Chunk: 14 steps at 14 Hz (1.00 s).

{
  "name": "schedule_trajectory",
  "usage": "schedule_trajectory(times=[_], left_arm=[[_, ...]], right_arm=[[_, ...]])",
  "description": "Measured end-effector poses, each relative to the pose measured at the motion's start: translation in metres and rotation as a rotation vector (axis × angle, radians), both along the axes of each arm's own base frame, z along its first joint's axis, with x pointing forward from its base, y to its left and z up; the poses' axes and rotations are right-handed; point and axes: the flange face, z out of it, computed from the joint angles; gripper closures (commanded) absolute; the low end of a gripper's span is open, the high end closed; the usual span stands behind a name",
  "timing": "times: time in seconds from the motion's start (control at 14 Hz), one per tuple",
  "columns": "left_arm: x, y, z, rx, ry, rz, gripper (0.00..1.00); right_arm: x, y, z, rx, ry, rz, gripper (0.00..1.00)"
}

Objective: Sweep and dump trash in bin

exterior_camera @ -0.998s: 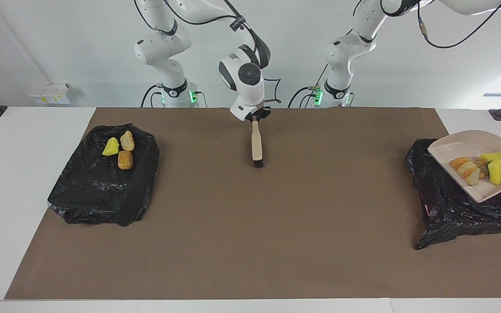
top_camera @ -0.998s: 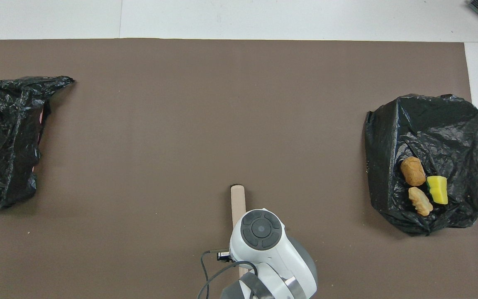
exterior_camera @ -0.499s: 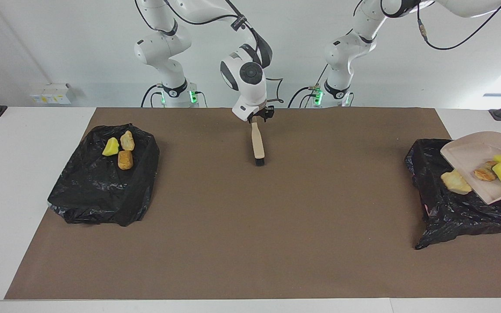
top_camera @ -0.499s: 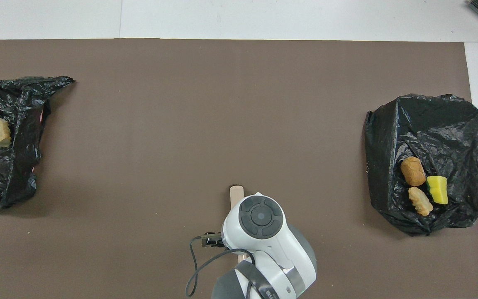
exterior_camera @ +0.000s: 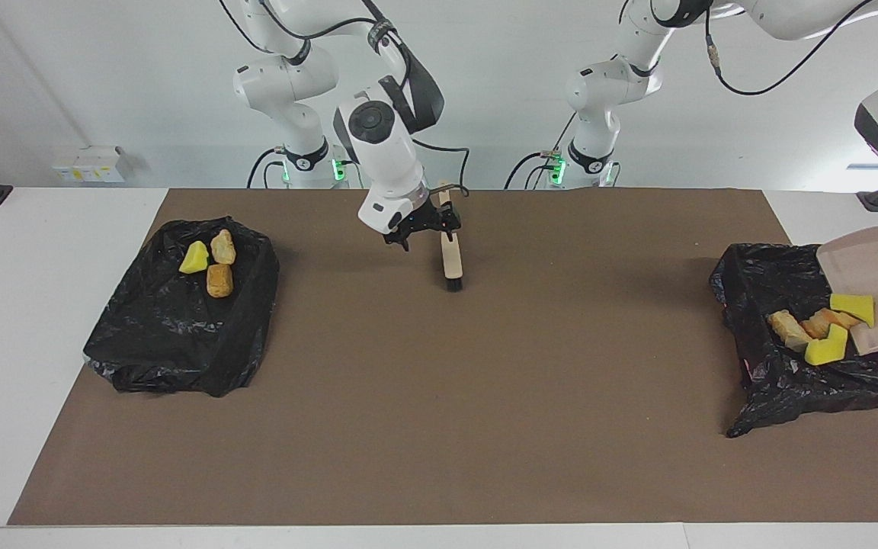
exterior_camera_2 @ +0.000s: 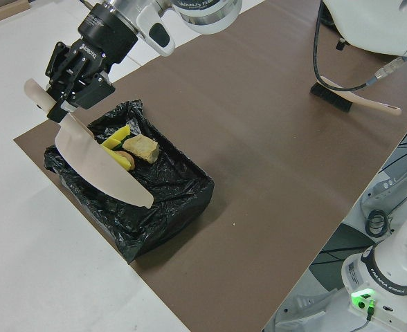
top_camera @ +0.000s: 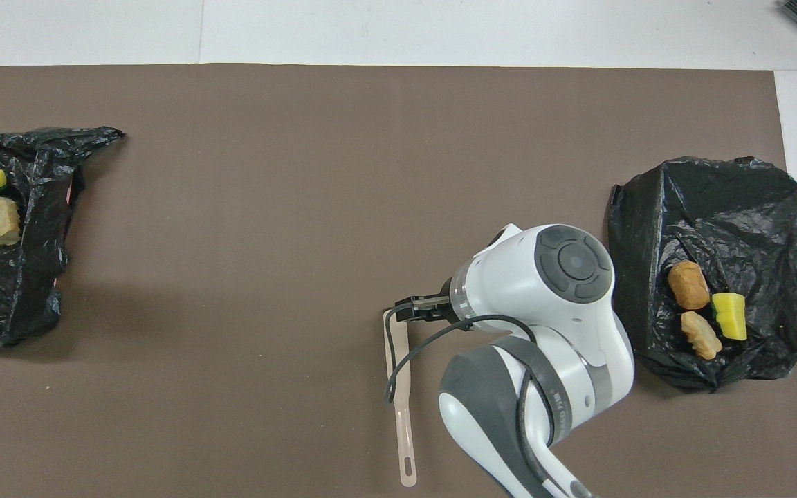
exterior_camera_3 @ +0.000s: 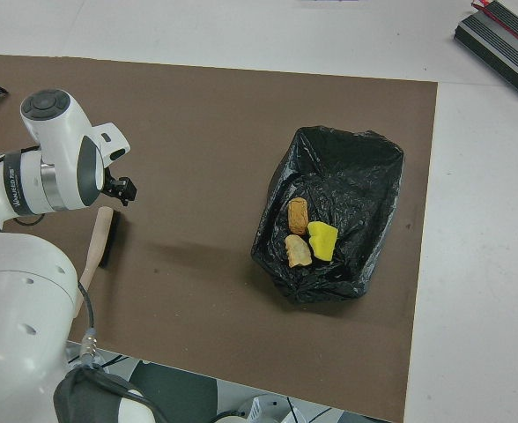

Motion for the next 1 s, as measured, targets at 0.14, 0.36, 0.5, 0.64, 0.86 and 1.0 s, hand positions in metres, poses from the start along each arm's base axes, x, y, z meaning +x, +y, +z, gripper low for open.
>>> schedule_trajectory(times=[0.14,0.36,0.5,0.64,0.86,1.0], left_arm=[[-0.005,-0.001,0.01,0.035,-0.008,-0.028,1.0],[-0.008,-0.008,0.028,0.022,-0.015,-0.073,1.0],[-0.01,-0.012,0.034,-0.107,-0.066,-0.053,1.0],[-0.014,-0.013,0.031,-0.234,-0.101,-0.006,1.0],[-0.02,-0.019,0.021,-0.406,-0.166,0.132,1.0],[-0.023,-0.026,0.015,-0.499,-0.213,0.233,1.0]], right_arm=[[0.014,-0.01,0.02,-0.007,-0.048,-0.007,0.0],[0.026,-0.038,0.058,-0.108,-0.145,0.018,0.0],[0.033,-0.074,0.087,-0.165,-0.203,-0.011,0.0],[0.037,-0.101,0.105,-0.211,-0.232,-0.037,0.0],[0.046,-0.14,0.123,-0.24,-0.221,-0.098,0.0],[0.049,-0.169,0.142,-0.263,-0.184,-0.144,0.0]])
